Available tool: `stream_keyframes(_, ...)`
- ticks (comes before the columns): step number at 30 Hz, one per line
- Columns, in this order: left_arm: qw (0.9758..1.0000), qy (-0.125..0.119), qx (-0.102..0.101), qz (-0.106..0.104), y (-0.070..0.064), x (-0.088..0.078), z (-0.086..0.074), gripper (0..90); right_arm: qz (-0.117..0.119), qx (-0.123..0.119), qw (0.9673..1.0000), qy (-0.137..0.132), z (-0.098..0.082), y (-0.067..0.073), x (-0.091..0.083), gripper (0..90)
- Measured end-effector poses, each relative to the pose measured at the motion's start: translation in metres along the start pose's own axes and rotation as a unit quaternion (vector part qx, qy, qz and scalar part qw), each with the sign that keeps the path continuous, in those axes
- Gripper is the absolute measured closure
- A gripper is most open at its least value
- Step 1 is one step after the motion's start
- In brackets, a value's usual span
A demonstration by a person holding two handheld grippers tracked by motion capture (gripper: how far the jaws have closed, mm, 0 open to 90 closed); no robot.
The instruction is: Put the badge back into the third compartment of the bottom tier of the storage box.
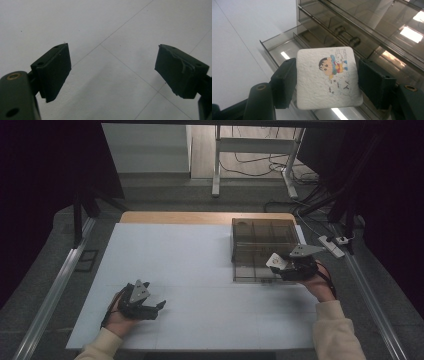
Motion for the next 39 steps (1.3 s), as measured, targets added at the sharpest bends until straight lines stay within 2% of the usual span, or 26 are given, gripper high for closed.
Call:
stream_keyframes(16, 1.0, 0.003, 0.002, 0.0, -0.001, 0.001, 0.0, 13.3, -0.023, 0.021, 0.9992, 0.025, -0.024, -0.025, 0.0, 32.7)
stream_keyframes(22, 1.0, 0.003, 0.002, 0.0, -0.001, 0.001, 0.0, 13.3, -0.023, 0.026, 0.9987, 0.038, -0.033, -0.029, 0.003, 32.8)
stream_keyframes(39, 1.0, 0.005, 0.003, 0.0, -0.001, 0.002, -0.001, 13.3, -0.02, 0.023, 0.9984, 0.048, -0.041, -0.032, 0.005, 32.7)
Point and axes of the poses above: each handheld gripper's, and its own axes: x roughly forward along the jaws, z roughly out of its top, y roughly to its left, the point moved 10 cm from there along x, roughly forward along the jaws, and after that the axes turned 12 degrees about -z, right-handed, at the moved point
